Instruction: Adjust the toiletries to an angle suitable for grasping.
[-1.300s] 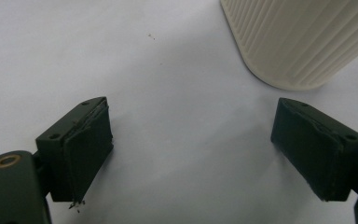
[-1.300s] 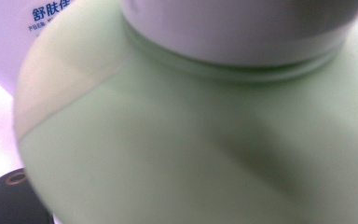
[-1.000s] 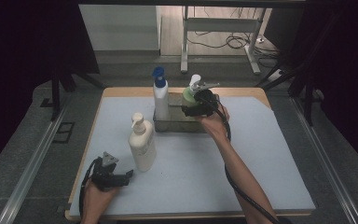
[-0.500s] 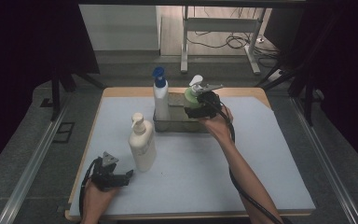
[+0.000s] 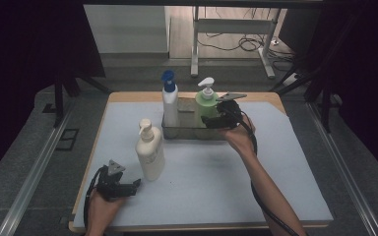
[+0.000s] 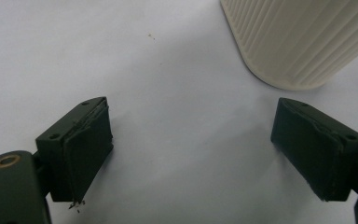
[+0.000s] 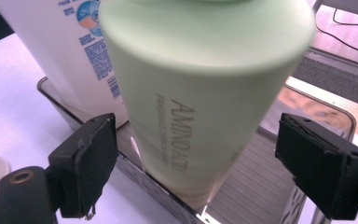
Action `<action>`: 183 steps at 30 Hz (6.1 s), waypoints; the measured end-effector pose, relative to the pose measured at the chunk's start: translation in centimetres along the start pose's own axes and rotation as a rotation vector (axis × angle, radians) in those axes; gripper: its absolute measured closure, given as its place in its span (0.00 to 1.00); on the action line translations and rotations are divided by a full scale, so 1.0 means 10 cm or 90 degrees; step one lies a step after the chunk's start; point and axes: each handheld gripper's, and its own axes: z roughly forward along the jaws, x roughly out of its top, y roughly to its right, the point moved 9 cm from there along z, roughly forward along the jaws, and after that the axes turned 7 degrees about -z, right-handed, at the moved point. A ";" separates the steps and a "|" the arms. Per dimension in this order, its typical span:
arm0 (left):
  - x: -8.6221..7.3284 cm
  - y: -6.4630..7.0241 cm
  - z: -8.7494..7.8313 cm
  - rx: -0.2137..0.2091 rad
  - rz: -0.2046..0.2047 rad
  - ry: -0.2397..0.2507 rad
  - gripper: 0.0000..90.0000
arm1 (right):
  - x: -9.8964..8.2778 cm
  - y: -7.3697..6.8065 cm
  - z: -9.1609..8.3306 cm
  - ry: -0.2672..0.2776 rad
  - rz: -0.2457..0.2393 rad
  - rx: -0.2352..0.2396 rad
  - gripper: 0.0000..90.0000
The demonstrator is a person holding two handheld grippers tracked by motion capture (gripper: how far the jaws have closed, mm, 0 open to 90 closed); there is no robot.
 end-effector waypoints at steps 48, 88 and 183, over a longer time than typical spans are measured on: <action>0.00 0.00 0.00 0.000 0.000 0.000 0.14 | -0.28 0.42 0.18 -0.037 0.061 -0.060 0.99; 0.00 0.00 0.00 0.000 0.000 0.000 0.14 | -0.33 0.29 0.53 -0.066 0.074 -0.027 0.99; 0.00 0.00 0.00 -0.001 -0.001 -0.001 0.14 | -0.23 -0.13 -0.01 -0.021 -0.003 0.058 0.32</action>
